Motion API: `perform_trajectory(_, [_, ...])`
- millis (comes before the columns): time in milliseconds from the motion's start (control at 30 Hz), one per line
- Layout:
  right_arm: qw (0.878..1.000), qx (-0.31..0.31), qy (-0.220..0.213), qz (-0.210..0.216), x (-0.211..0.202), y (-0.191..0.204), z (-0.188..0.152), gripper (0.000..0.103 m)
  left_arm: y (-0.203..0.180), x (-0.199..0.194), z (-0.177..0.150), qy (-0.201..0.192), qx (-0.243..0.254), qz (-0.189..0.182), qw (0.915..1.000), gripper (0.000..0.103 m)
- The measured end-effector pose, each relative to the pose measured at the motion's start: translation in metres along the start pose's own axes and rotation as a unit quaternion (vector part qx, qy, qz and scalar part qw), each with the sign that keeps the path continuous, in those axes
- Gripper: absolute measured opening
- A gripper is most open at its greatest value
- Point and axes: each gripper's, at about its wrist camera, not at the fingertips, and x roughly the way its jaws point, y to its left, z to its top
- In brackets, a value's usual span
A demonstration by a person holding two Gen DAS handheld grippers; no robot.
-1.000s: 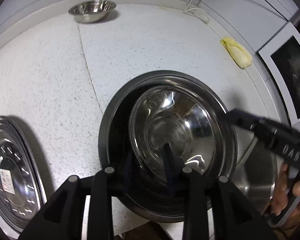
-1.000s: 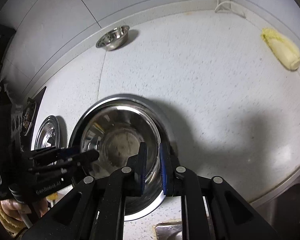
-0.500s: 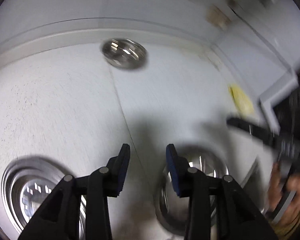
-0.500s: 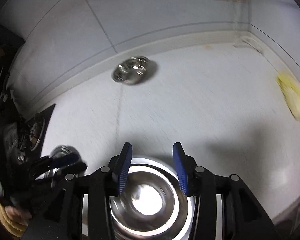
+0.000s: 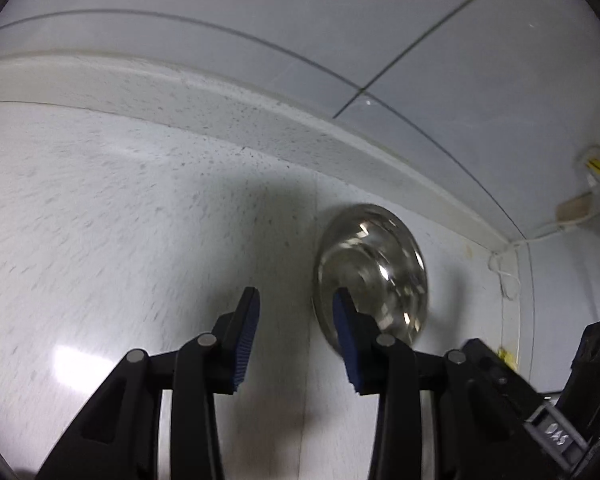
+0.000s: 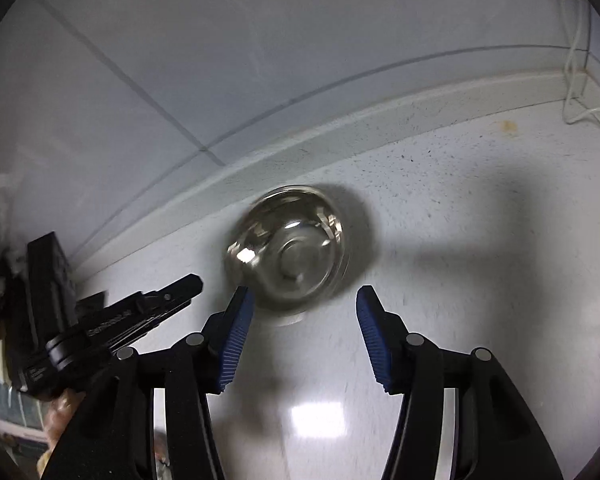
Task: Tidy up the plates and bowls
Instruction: 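Move both tools to the small steel bowl and grasp its rim, then lift the small bowl with both tools and lower it into the nested bowls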
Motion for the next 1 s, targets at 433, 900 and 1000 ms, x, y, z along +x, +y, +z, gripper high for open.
perform_trajectory(433, [0.999,-0.003,0.036,-0.039,0.077,-0.017,0.017,0.041,-0.012,0.043,0.0,0.013,0.053,-0.008,0.9985,0.036])
perform_trajectory(900, [0.999,-0.01,0.033,-0.041,0.074,-0.013,0.024,0.009,-0.012,0.033,0.0,0.019,0.044,-0.003,0.9989,0.007])
perform_trajectory(1000, [0.999,-0.01,0.017,-0.036,0.055,-0.007,0.023,0.009,-0.023,0.005,-0.005,-0.002,0.045,-0.004,0.999,0.007])
